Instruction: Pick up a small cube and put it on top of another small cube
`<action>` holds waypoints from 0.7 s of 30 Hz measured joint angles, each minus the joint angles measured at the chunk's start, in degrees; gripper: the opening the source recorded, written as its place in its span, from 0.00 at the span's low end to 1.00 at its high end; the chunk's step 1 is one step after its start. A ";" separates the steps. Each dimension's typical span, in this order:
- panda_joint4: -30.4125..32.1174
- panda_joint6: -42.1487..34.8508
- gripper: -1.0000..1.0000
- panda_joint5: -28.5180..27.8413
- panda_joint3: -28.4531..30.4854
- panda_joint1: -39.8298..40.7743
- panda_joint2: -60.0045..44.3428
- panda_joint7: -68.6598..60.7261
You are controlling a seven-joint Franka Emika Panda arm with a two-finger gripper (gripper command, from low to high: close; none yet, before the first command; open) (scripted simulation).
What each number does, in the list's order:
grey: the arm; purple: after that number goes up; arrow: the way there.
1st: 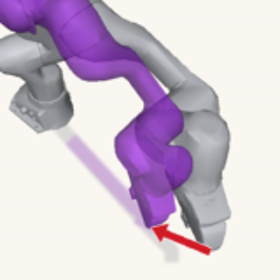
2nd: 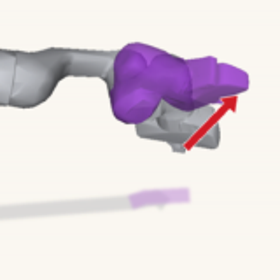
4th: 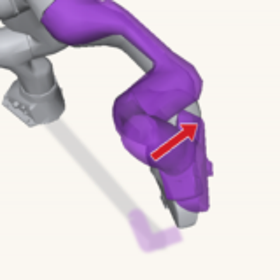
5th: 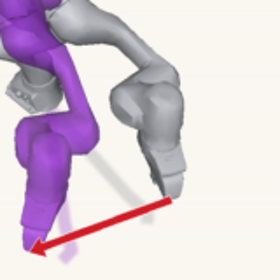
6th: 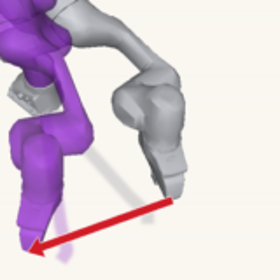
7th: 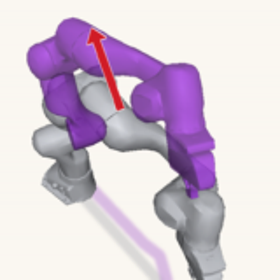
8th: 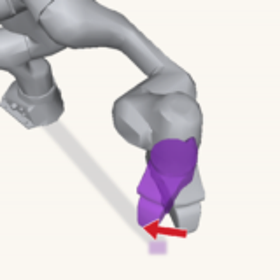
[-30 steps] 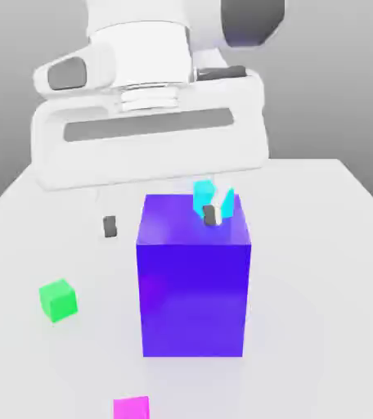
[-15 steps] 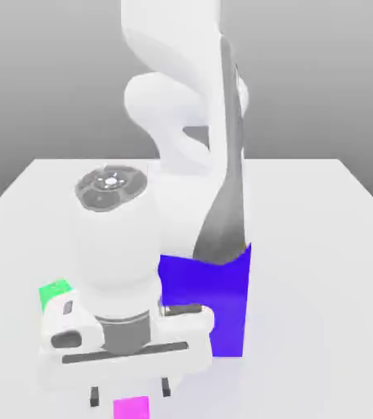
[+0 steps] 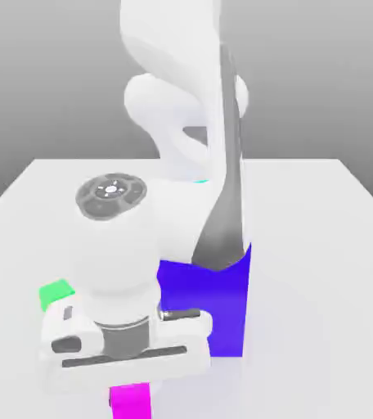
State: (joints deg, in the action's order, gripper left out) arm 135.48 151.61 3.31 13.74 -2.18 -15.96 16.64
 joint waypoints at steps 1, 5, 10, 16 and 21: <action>1.25 -0.41 0.00 -2.04 1.13 0.77 1.97 -2.50; 6.42 -1.68 0.00 -9.23 5.13 4.53 9.46 -13.80; 13.27 -2.28 0.00 -15.11 8.63 12.25 17.51 -30.43; 22.18 -0.91 0.00 -17.65 13.99 14.95 24.63 -53.52; 27.57 1.07 0.00 -16.21 19.15 14.13 27.29 -69.27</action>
State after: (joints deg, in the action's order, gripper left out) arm 163.05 152.69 -12.90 32.89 11.95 11.33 -52.63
